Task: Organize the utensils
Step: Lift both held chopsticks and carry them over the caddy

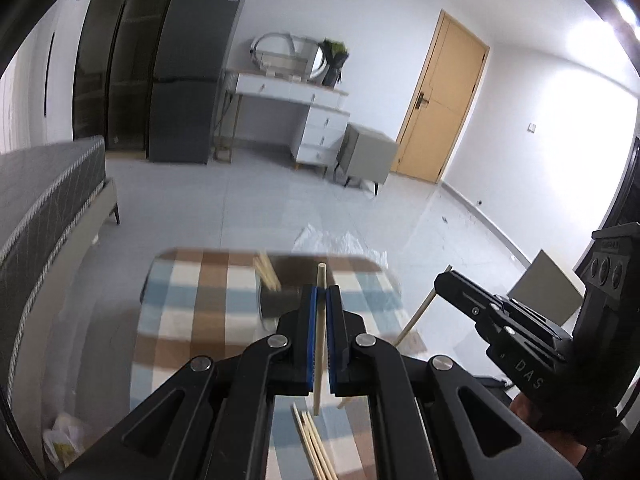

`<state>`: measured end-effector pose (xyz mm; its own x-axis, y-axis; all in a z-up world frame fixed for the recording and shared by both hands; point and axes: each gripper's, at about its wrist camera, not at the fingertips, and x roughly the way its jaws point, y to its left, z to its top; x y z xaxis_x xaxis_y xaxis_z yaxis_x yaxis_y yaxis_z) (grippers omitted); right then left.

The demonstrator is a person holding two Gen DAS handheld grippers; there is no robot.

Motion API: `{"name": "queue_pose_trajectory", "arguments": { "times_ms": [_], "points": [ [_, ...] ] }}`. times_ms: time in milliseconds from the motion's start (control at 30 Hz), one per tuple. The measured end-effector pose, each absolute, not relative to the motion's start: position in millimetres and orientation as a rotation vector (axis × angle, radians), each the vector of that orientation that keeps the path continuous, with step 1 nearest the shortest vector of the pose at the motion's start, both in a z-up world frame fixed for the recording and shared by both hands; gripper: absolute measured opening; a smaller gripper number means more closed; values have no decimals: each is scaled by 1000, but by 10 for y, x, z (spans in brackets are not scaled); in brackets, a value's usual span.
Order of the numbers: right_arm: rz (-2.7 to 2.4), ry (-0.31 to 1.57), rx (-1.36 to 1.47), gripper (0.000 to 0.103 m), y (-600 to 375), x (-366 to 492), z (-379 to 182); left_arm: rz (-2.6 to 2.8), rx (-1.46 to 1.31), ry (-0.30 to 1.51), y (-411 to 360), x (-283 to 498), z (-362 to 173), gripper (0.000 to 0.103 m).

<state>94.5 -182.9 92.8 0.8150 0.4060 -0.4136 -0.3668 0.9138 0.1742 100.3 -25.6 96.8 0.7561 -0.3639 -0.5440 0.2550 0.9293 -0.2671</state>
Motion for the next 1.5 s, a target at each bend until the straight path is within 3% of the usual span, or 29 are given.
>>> {"name": "queue_pose_trajectory", "arguments": {
  "times_ms": [500, 900, 1500],
  "points": [
    [442, 405, -9, 4, -1665, 1806, 1299, -347, -227, 566, -242, 1860, 1227, 0],
    [451, 446, -43, 3, -1609, 2246, 950, -331, -227, 589, -290, 2347, 944, 0],
    [504, 582, -114, 4, -1516, 2388, 433, -373, -285, 722, -236, 2403, 521, 0]
  ]
}}
